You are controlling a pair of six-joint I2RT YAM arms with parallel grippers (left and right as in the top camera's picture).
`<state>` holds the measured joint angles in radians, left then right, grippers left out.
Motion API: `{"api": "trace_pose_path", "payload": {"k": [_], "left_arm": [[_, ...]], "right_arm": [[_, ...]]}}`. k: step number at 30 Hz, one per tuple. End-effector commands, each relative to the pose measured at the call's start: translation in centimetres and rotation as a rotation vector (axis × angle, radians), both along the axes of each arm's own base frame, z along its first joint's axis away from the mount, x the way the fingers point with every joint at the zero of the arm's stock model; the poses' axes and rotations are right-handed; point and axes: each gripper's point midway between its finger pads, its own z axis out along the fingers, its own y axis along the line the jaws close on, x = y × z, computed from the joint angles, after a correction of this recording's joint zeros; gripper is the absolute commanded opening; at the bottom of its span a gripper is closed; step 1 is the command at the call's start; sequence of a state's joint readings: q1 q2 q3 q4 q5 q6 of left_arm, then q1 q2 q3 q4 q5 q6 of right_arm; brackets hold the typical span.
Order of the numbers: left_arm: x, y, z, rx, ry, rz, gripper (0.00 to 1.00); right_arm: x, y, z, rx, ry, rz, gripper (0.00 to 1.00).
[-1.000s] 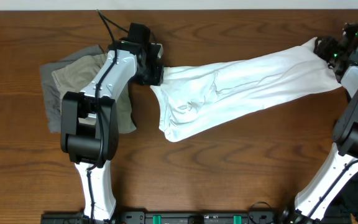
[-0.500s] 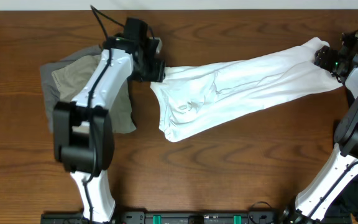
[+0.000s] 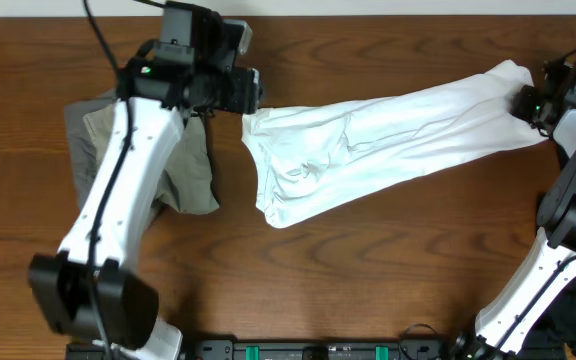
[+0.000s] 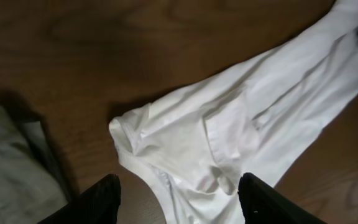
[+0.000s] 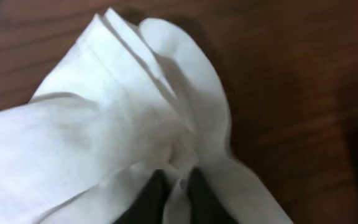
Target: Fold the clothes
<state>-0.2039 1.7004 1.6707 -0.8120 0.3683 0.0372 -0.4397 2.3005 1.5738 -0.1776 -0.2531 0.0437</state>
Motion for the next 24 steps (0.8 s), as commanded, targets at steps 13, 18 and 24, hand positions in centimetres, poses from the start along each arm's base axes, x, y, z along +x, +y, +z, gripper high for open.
{"api": "trace_pose_path", "payload": {"k": [13, 18, 24], "left_arm": [[-1.1, 0.0, 3.8, -0.028, -0.079, -0.011, 0.63], [-1.1, 0.0, 3.8, -0.029, -0.079, -0.011, 0.63], [-1.1, 0.0, 3.8, -0.029, -0.079, -0.011, 0.63]], "right_arm": [[-6.5, -1.8, 7.6, 0.011, 0.122, -0.109, 0.01], [-8.7, -2.9, 7.5, -0.050, 0.215, -0.173, 0.01], [-9.0, -2.8, 7.2, -0.041, 0.230, -0.171, 0.16]]}}
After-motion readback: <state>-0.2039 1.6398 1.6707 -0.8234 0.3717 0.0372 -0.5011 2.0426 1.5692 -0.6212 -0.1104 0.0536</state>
